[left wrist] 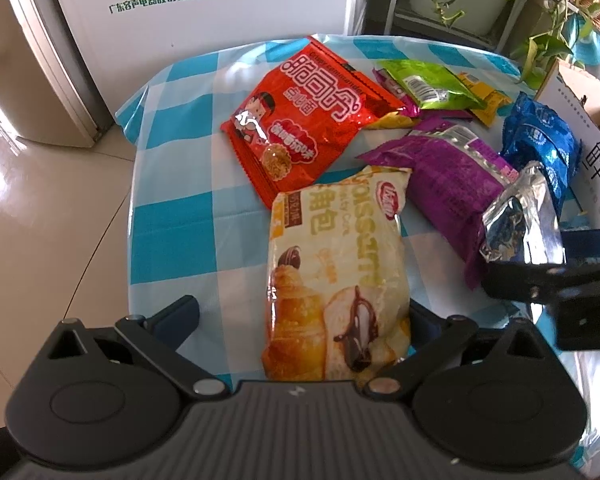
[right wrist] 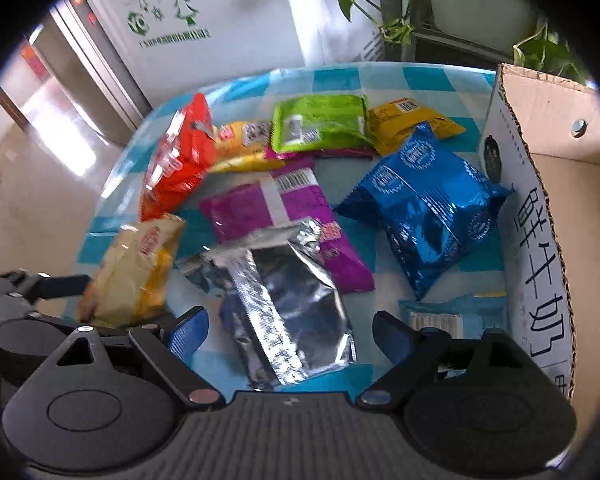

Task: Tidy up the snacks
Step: 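Close left tool on croissant bag while right tool closes on silver foil bag, then lift croissant bag with left tool while right tool carries foil bag toward box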

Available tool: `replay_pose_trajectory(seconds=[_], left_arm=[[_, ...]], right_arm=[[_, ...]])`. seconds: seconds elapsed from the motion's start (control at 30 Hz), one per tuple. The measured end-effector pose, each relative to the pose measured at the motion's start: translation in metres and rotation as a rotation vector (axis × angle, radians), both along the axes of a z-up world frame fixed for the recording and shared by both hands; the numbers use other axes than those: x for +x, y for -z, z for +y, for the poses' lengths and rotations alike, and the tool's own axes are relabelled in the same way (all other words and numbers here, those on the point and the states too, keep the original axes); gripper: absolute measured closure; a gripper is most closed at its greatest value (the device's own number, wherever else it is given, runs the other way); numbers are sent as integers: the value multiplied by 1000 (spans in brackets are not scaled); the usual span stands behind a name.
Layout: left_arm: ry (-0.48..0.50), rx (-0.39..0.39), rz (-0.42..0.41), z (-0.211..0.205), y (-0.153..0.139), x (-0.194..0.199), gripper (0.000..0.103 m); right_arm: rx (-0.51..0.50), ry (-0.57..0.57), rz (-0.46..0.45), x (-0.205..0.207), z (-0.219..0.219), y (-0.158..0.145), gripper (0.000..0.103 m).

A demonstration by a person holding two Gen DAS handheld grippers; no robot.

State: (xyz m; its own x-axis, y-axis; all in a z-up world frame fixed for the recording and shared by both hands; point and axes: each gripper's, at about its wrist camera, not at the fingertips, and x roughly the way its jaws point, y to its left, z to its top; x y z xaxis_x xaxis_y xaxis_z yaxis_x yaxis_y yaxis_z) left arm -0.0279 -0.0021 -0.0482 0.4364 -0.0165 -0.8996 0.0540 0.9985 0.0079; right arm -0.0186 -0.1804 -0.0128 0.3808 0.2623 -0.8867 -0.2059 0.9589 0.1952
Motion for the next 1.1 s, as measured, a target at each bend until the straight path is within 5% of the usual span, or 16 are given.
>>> replay_pose_trajectory(seconds=[0.53,0.8,0.97,1.1], left_arm=[[25,6,-20,-2,-2,2,2],[49,-8,-52,-4,-7,-1,21],[59,0,-81,-6,-10,-5,41],[49,-11,-91,-4,-12,-8,44]], right_arm=[[0,27,-13,-1,-1,0,33],[22,48,-16,-3,-5,-5,33],[22,49,-13,-3,-5,-5,33],[21,51,-14,-4,-5,-5,33]])
